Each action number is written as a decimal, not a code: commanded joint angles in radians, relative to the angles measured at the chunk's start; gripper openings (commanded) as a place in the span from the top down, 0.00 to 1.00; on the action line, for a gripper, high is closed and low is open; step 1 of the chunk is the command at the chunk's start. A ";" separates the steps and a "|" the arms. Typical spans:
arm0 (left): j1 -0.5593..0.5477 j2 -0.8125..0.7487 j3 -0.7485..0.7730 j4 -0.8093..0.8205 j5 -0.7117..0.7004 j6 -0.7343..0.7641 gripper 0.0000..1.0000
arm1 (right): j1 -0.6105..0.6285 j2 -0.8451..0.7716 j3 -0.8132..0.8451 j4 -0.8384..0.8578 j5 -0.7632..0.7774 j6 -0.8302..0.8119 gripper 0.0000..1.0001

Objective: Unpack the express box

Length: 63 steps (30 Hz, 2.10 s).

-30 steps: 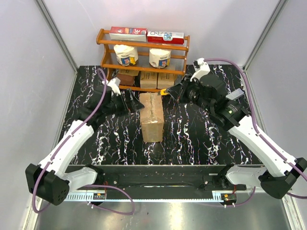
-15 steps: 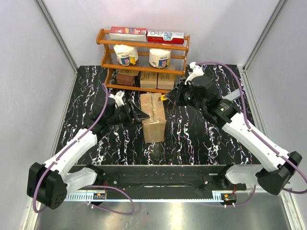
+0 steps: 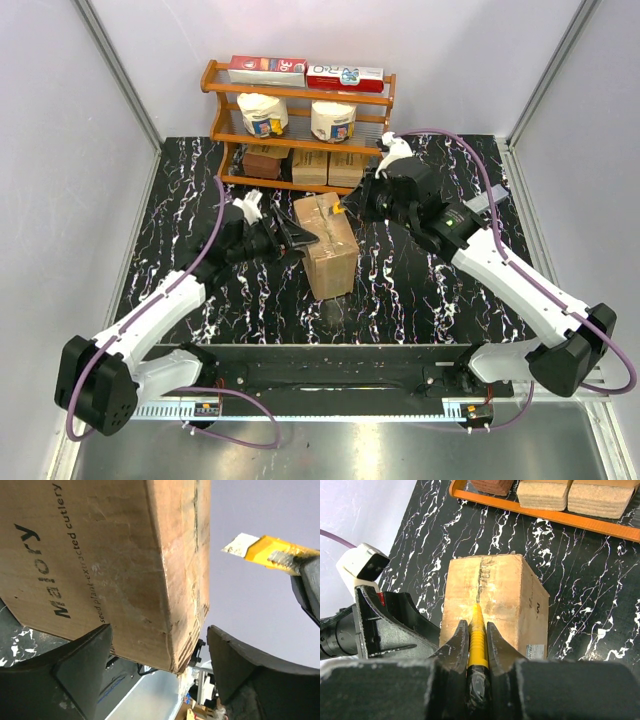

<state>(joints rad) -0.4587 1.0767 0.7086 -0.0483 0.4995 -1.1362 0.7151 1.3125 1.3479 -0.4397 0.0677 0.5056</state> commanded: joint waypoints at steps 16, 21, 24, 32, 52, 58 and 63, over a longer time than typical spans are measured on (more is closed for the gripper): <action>0.025 0.241 0.422 -0.308 -0.400 0.259 0.14 | 0.072 0.063 0.062 0.159 0.130 -0.185 1.00; 0.025 0.255 0.417 -0.308 -0.400 0.279 0.16 | 0.101 0.103 0.094 0.186 0.195 -0.229 1.00; 0.026 0.259 0.410 -0.294 -0.381 0.286 0.15 | 0.116 0.126 0.115 0.193 0.221 -0.251 1.00; 0.025 0.262 0.365 -0.216 -0.331 0.289 0.07 | 0.136 0.162 0.138 0.203 0.271 -0.280 1.00; 0.026 0.304 0.330 -0.234 -0.299 0.273 0.32 | 0.156 0.180 0.103 0.193 0.304 -0.277 1.00; 0.026 0.304 0.318 -0.234 -0.297 0.266 0.34 | 0.161 0.189 0.091 0.193 0.317 -0.269 1.00; 0.026 0.299 0.310 -0.232 -0.294 0.268 0.34 | 0.159 0.194 0.088 0.194 0.311 -0.265 1.00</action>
<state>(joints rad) -0.4343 1.3796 1.0531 -0.2302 0.2119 -0.8829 0.8642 1.5028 1.4357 -0.2817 0.3511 0.2356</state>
